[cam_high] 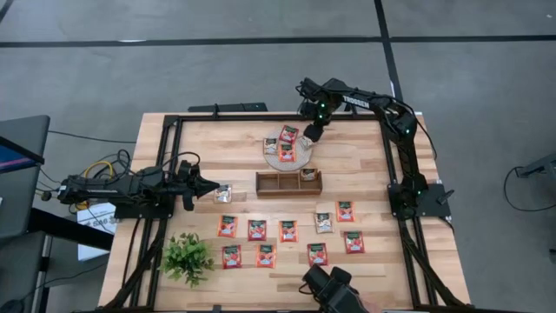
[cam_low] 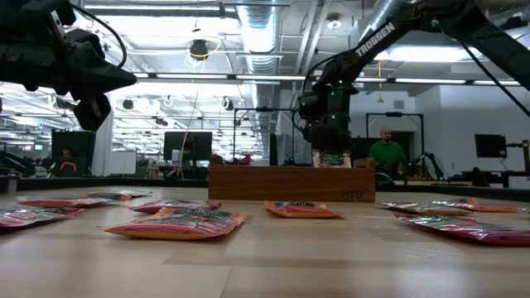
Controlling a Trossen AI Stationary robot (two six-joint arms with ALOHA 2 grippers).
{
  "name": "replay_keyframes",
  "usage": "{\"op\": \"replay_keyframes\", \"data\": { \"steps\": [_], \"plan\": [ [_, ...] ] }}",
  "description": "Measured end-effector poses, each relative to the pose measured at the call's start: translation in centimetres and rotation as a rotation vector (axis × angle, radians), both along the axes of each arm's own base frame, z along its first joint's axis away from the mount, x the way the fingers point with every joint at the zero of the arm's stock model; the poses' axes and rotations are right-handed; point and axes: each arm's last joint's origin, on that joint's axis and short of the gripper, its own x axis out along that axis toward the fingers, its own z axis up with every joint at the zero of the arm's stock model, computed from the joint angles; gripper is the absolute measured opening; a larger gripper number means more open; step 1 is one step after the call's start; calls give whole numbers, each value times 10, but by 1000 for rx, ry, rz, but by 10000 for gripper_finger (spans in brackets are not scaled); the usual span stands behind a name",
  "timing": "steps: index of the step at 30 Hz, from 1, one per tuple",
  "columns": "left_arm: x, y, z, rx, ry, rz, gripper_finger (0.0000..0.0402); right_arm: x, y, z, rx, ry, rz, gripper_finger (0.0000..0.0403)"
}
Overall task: Pick & Place Tea
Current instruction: Put the brown tea bag into the right section of the wooden organizer
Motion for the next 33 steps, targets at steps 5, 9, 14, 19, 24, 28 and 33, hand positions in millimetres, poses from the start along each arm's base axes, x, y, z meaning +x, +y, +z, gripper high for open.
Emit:
{"op": "replay_keyframes", "data": {
  "steps": [5, 9, 14, 19, 24, 28, 33],
  "plan": [
    [0, 0, 0, 0, 0, 0, 0, -2, -4, 0, 9, -21, -18, 192],
    [0, 0, 0, -1, 0, 0, 0, -4, -7, 0, 9, -28, -42, 192],
    [0, 0, 0, -2, 0, 0, 0, -3, -7, 0, 18, -41, -58, 192],
    [0, 0, 0, -3, 0, 0, 0, -2, -7, -2, 37, -51, -82, 194],
    [0, 0, 0, -4, 0, -7, 0, 2, -7, -12, 47, -42, -91, 203],
    [0, -1, 0, -5, 0, -24, 0, 3, -8, -17, 41, -36, -102, 212],
    [0, -1, 0, -5, 0, -24, 0, 2, -11, -26, 57, -20, -118, 219]
  ]
}}
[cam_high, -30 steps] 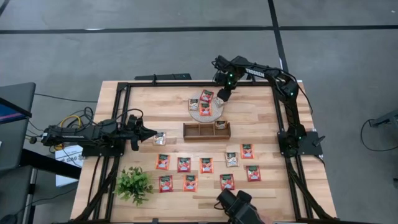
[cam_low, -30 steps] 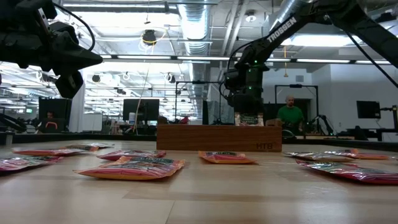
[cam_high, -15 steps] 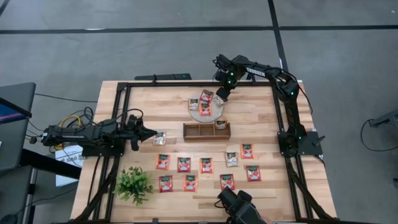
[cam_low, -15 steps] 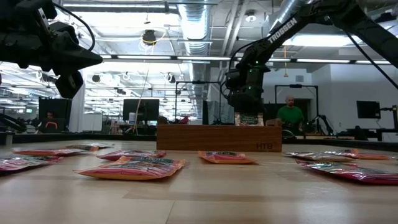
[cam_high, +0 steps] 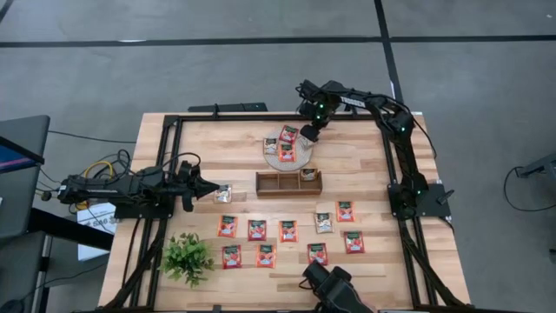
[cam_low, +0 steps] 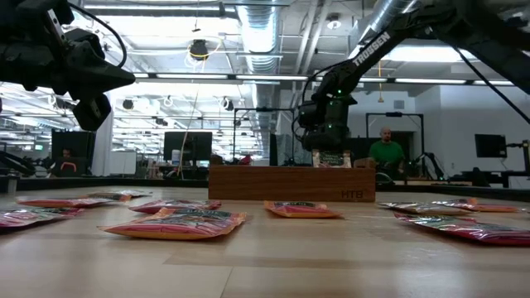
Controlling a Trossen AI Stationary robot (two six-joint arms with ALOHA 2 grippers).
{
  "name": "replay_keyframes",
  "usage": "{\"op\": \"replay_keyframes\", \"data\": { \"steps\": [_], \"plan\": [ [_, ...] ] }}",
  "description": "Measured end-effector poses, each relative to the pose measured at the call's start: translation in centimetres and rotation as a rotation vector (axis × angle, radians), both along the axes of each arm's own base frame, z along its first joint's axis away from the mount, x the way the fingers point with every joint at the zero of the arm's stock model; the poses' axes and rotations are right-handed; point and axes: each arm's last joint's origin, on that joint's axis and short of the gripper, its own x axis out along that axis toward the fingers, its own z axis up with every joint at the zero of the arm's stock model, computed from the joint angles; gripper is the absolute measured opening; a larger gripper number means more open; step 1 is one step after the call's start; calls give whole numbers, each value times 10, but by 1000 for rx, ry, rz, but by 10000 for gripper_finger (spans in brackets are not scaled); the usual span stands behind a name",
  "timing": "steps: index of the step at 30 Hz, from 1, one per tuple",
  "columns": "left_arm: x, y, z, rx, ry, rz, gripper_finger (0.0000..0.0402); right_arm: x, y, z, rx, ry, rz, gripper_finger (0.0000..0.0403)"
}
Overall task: Pick & Place Tea
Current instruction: Put the brown tea bag into the right section of the wooden organizer
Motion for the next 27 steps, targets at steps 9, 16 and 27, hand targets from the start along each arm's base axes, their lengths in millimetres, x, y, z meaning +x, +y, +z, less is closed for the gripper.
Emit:
{"op": "replay_keyframes", "data": {
  "steps": [9, 16, 27],
  "plan": [
    [0, 0, 0, 0, -1, 0, 0, -3, -1, -8, 44, 9, -1, 205],
    [0, 0, 0, 0, 0, 0, 0, -4, -3, -8, 45, 10, -3, 181],
    [0, 0, 0, 1, -1, 1, 0, -11, -8, -8, 8, 49, 19, 198]
  ]
}}
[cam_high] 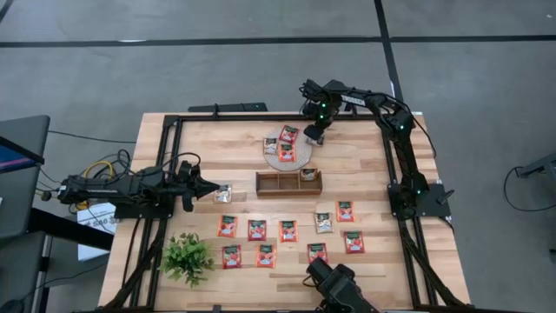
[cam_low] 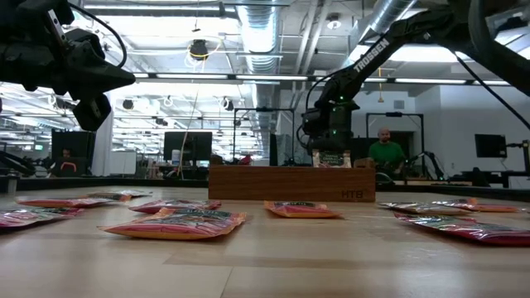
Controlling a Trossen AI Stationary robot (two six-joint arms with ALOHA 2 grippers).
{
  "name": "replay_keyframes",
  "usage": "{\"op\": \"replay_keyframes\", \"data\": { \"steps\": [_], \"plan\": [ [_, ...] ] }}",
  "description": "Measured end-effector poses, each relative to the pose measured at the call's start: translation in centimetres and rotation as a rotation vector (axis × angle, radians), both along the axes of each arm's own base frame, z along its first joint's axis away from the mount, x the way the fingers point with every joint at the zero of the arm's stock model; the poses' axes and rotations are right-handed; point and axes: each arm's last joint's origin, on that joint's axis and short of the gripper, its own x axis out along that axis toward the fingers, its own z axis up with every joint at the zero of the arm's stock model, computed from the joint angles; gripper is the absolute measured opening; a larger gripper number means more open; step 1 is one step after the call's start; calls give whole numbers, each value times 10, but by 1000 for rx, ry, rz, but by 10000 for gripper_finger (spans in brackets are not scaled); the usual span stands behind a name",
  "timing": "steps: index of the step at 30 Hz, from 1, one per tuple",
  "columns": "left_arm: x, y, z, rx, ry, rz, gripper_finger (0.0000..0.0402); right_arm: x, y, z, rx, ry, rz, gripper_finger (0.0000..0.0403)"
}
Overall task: Pick & Place Tea
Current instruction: Put the brown tea bag into the right section of the wooden organizer
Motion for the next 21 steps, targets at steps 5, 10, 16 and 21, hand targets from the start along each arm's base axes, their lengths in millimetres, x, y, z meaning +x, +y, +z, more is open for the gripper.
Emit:
{"op": "replay_keyframes", "data": {
  "steps": [5, 10, 16, 21],
  "plan": [
    [0, 0, 0, 0, 0, 0, 0, -2, 1, 0, -10, 37, 47, 203],
    [0, 0, 0, 0, 0, 0, 0, -5, 2, 0, -28, 91, 78, 197],
    [0, 0, 0, 0, 0, 0, 0, -8, 3, 0, -36, 143, 123, 189],
    [0, 0, 0, 0, 0, 0, 0, -9, 4, 9, -56, 127, 128, 183]
  ]
}}
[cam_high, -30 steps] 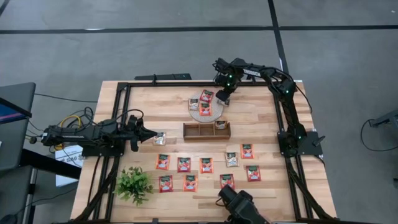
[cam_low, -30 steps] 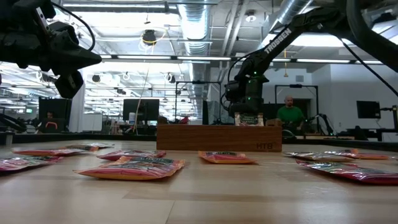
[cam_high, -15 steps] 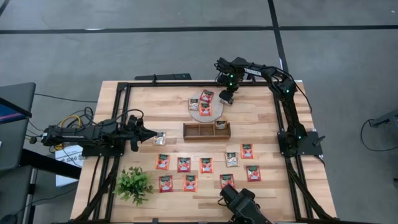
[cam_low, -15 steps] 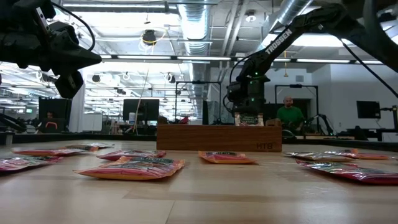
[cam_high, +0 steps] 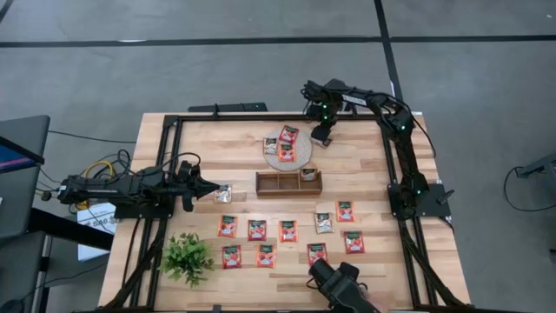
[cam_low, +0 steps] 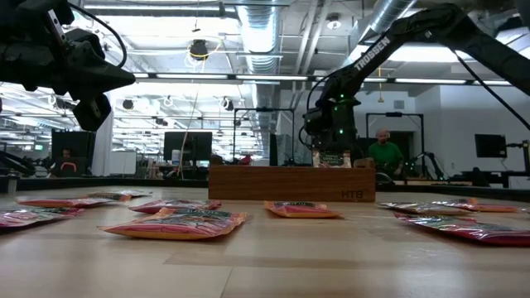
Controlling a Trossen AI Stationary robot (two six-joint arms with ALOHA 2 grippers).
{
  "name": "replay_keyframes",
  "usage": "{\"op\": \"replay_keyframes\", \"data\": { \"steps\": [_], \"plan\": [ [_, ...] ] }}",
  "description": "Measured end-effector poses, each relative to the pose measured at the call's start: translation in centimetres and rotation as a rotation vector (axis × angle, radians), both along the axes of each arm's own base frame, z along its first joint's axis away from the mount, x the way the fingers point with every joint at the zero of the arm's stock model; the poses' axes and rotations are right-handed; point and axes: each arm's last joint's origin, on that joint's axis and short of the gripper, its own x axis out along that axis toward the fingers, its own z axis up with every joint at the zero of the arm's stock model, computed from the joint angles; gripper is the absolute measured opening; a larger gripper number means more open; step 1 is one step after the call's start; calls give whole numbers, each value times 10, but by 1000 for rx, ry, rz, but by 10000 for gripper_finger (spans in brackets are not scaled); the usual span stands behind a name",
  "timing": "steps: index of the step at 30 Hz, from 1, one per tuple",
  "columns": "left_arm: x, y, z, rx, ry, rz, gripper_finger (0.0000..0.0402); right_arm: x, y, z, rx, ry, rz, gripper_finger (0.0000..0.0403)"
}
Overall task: Pick & Place Tea
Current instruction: Put the brown tea bag into the right section of the wooden organizer
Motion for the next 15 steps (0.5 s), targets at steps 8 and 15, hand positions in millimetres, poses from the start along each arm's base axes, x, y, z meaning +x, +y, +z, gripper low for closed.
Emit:
{"op": "replay_keyframes", "data": {
  "steps": [8, 15],
  "plan": [
    [0, 0, 0, 0, 0, 0, 0, -6, 12, 39, 21, -65, -149, 181],
    [0, 0, 0, 0, 0, 0, 0, 1, 29, 44, 71, -15, -432, 188]
  ]
}}
